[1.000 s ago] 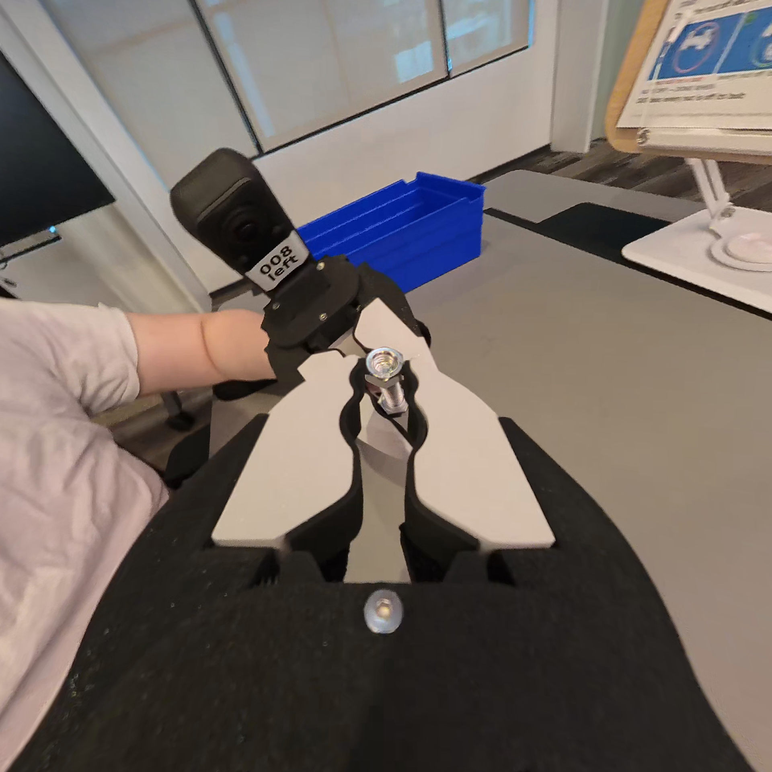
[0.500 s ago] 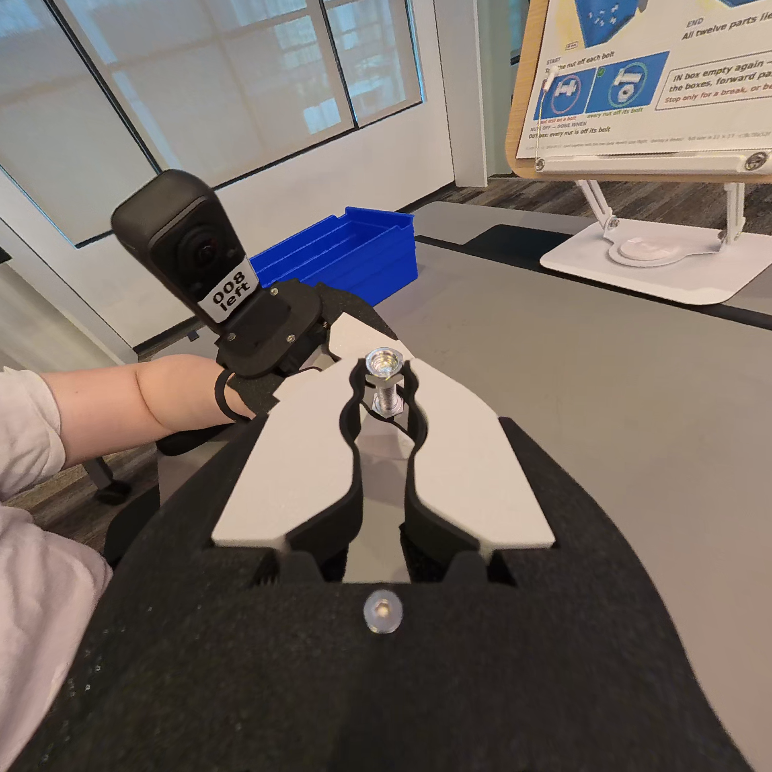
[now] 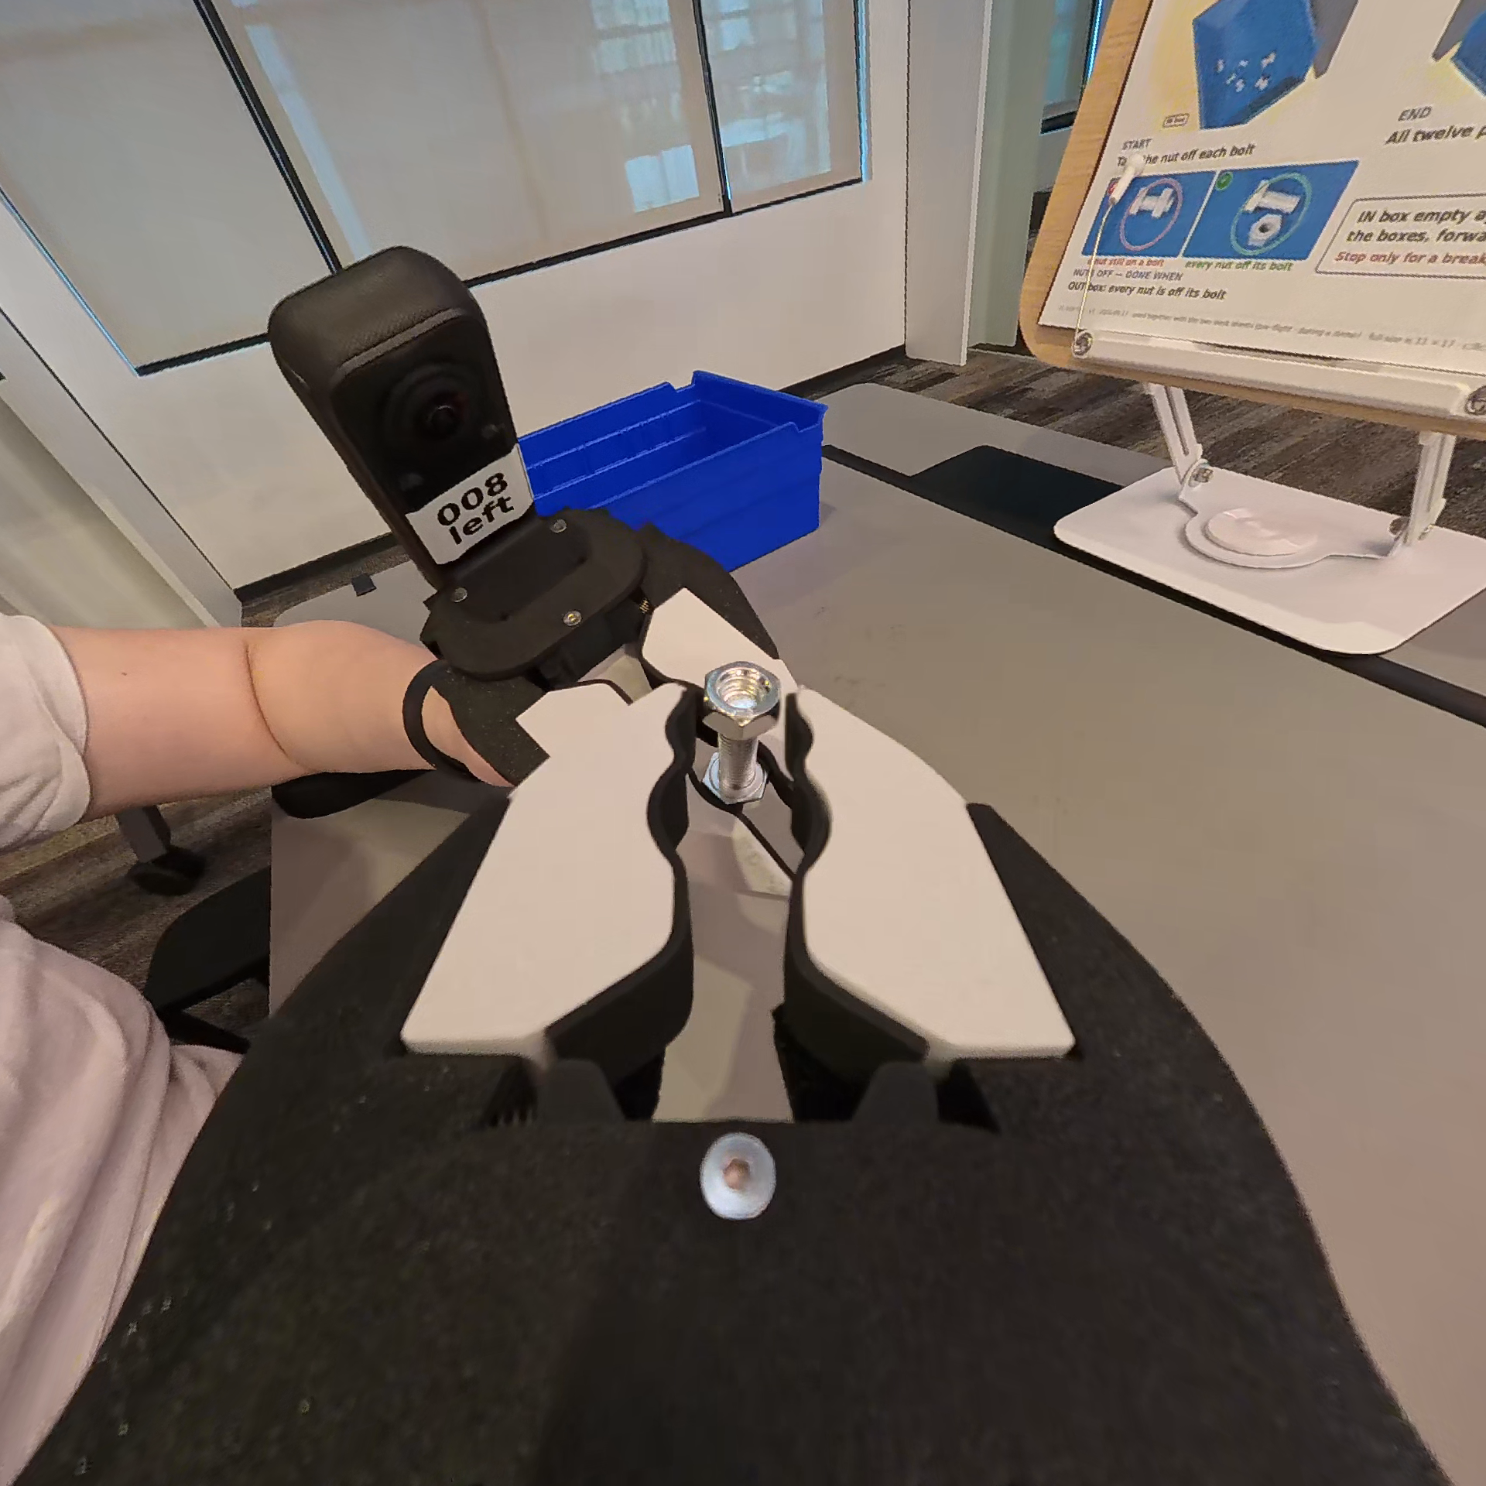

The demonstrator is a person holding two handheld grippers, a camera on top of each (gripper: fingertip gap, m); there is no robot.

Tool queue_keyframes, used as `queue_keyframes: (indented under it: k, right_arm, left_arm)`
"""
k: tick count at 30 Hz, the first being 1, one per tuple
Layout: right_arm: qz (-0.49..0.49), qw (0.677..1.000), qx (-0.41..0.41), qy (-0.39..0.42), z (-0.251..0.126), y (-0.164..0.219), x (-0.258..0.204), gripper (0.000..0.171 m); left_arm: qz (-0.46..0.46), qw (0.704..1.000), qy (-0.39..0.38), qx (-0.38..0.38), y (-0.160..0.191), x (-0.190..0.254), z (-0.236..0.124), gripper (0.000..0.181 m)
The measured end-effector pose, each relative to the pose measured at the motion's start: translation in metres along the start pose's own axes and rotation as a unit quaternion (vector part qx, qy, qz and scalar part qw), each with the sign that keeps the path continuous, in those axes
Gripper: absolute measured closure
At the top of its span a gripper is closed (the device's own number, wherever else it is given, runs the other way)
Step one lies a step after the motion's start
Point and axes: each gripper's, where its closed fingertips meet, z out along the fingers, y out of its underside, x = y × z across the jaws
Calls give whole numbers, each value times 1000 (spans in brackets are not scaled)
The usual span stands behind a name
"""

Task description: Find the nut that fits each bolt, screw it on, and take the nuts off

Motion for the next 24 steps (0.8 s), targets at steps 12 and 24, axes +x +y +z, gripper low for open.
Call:
queue_keyframes:
  k: [12,24]
  right_arm:
    - [-184,963,0,-197,-31,-16,-36,140]
    - [-134,927,-26,-349,-23,-10,-60,145]
  left_arm:
    - [-19,984,156,82,-21,38,-12,168]
    - [15,967,229,113,-32,68,-24,168]
